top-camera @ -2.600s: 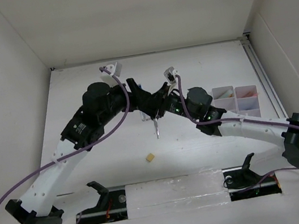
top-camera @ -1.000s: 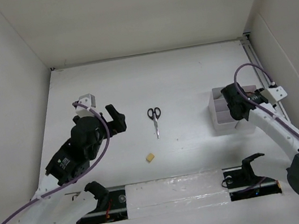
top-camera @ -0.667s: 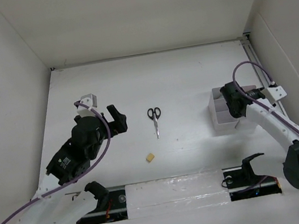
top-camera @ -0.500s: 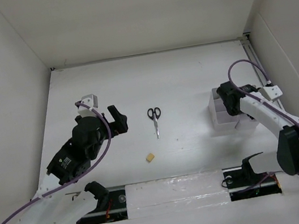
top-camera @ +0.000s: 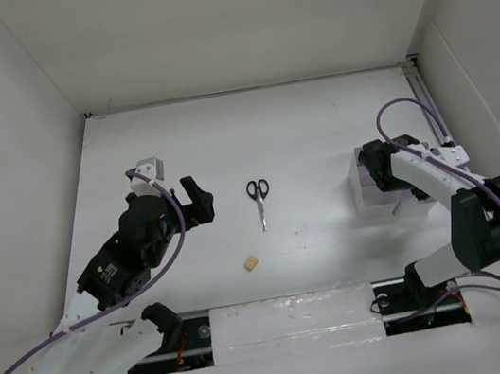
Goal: Sort the stationery into containers
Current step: Place the stationery in the storage box.
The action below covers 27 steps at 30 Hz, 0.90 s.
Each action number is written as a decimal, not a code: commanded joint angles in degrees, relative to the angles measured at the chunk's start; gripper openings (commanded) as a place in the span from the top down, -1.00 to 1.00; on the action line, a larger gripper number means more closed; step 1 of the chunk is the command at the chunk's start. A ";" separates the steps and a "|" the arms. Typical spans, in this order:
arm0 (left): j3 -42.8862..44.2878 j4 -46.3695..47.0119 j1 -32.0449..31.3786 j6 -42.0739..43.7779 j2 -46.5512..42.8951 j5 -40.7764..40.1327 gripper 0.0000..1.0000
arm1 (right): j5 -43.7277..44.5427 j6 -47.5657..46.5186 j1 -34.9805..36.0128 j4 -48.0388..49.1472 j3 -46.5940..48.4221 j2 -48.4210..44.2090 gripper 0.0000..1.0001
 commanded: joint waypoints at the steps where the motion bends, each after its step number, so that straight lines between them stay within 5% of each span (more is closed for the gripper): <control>1: -0.19 2.29 -0.19 0.78 -1.07 0.63 -1.00 | 3.00 2.54 -0.45 -2.43 1.74 0.60 1.00; 27: -0.71 2.81 -0.19 1.31 -1.60 2.21 -1.00 | 3.00 -6.43 0.60 9.17 0.69 0.78 0.95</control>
